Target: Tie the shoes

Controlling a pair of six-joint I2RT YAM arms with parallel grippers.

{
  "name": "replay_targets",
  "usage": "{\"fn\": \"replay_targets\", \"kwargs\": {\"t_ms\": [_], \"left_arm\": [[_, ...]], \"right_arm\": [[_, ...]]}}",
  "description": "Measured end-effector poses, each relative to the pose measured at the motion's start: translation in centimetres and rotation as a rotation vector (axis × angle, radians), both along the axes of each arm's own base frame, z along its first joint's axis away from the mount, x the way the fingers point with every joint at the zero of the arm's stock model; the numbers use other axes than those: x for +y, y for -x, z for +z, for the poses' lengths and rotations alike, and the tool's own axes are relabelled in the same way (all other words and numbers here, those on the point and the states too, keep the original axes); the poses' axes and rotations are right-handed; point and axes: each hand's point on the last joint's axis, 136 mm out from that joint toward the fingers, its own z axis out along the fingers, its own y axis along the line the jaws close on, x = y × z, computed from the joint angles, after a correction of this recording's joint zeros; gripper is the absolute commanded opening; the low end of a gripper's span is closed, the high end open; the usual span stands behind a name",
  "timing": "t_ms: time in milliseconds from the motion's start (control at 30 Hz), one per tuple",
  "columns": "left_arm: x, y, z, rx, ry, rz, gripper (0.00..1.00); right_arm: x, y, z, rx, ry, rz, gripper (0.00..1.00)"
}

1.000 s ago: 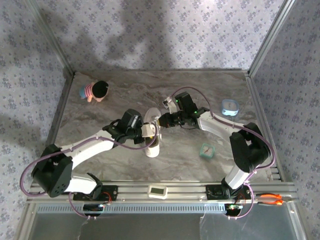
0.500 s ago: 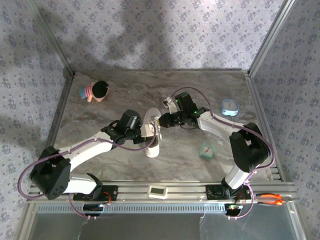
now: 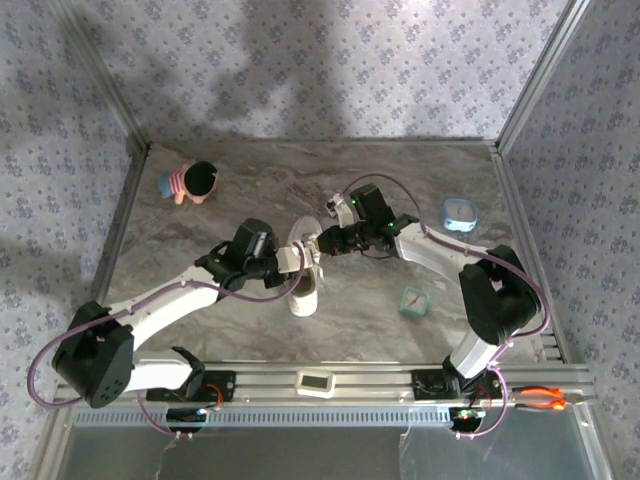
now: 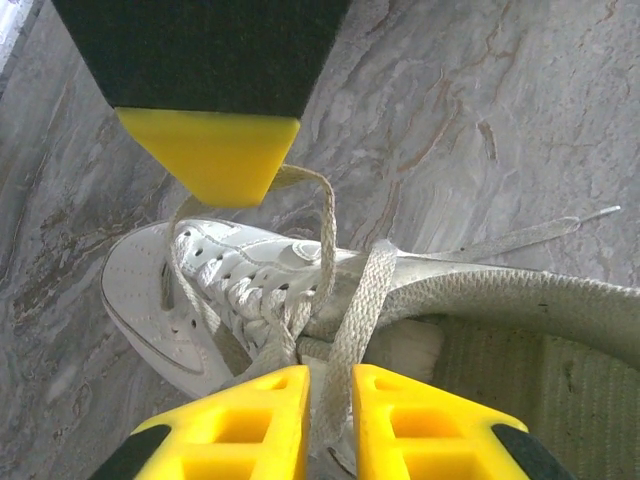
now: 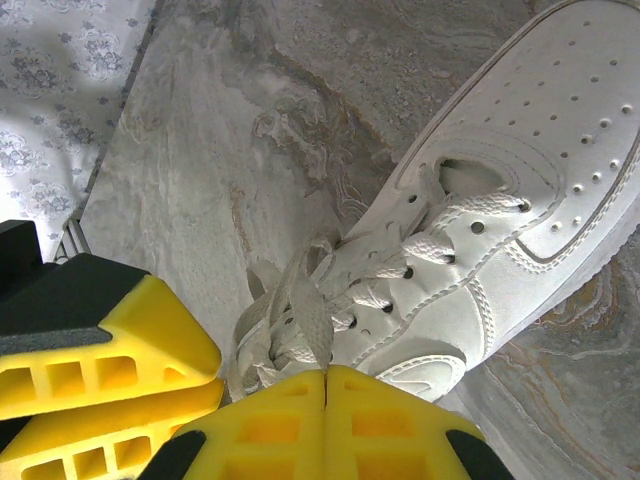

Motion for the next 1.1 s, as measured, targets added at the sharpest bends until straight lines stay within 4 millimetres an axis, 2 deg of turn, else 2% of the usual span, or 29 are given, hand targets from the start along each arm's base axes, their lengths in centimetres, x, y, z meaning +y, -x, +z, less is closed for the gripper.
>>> {"fn": "replay_targets", "kwargs": {"t_ms": [67,267,567,700,833,900,1100], "left_arm": [[-0.1,0.1,0.0,0.004,0.004,-0.002,0.26],[-0.1,0.1,-0.1,0.002,0.001,-0.008,0.31],[-0.8,0.2,-1.2,0.014,-0.035,-0.036,0.31],[-1.1,0.0,-1.2,0.006,-0.044,-0.045,0.23],[-1.0,-0.3,-1.1,-0.01,-0.055,-0.039,0.06],[-1.0,-0.3,-1.0,-0.01,-0.055,-0.04,0.01],[-0.9,-0.2,-0.4,-0.004,-0.035,-0.022,0.0]], "right_arm": [[0.0,0.0,0.0,0.001,0.0,0.001,0.0],[0.0,0.1,0.0,0.002,-0.002,0.003,0.0],[0.1,0.1,0.0,0.003,-0.004,0.005,0.0],[0.1,0.1,0.0,0.003,-0.004,0.005,0.0],[0.1,0.1,0.0,0.003,-0.004,0.005,0.0],[0.1,0.1,0.0,0.003,-0.004,0.005,0.0],[0.1,0.1,0.1,0.003,-0.005,0.007,0.0]]}}
